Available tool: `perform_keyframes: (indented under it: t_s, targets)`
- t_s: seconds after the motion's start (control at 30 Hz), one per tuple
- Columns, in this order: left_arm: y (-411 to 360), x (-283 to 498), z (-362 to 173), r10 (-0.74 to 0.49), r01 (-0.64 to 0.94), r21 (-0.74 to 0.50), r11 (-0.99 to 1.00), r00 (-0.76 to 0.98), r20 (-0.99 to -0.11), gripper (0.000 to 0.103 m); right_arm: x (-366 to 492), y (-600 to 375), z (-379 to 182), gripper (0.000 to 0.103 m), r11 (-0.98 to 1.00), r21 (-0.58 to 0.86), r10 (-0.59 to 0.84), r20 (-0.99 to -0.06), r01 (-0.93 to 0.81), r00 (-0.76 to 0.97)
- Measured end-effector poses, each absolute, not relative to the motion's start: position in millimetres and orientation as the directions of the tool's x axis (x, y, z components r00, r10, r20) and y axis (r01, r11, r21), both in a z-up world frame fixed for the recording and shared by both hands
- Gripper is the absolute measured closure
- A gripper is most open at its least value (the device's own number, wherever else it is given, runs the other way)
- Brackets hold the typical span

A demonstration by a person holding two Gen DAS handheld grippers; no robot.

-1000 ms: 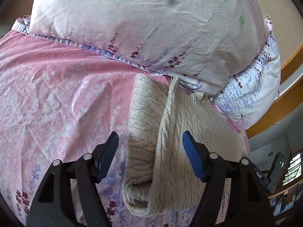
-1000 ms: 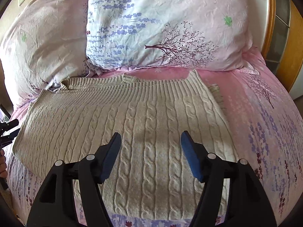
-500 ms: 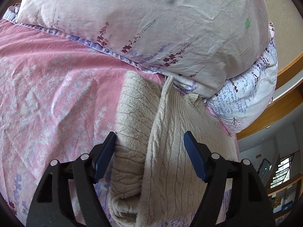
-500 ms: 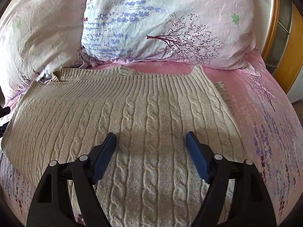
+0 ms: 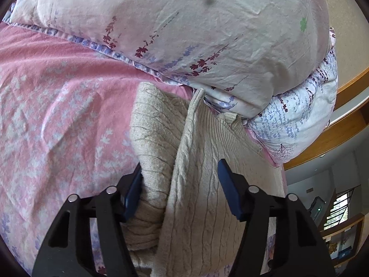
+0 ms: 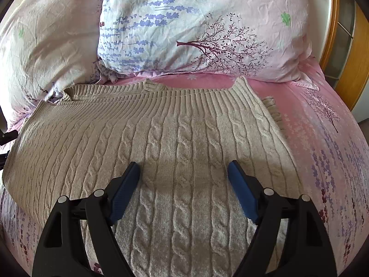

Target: Fold small clothes

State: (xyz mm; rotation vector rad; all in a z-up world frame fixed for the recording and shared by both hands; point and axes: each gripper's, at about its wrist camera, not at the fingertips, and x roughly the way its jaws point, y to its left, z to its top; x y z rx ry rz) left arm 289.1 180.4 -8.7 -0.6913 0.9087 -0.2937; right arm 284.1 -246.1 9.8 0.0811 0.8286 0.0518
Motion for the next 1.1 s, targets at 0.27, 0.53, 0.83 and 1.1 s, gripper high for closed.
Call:
perform_keyframes:
  t_s: [0.27,0.53,0.83,1.1]
  targets:
    - [172.2,293.6,-18.8,-0.551,-0.081,-0.709,0.701,0.570,-0.609,0.074,284.6,-246.0,9.2,0.022,0.995,0.097,0.082,-0.733,-0.016,0.675]
    - [155.9,287.0,8.6,-0.605,-0.022,-0.773,0.634,0.608,-0.514,0.081,284.5,-246.8,9.6,0.022,0.994,0.112,0.097,-0.734,-0.022,0.672]
    - [86.4,286.7,48.5,-0.694,0.102,-0.849,0.518,0.630,-0.348,0.082,265.5,-291.9,25.5,0.023,0.945,0.325,0.239,-0.654,-0.018,0.718]
    - [-18.9,308.6,44.4,-0.788,0.173,-0.879,0.444,0.542,-0.292,0.082,240.7,-355.7,37.5,0.023,0.926,0.371,0.187,-0.599,0.063,0.778]
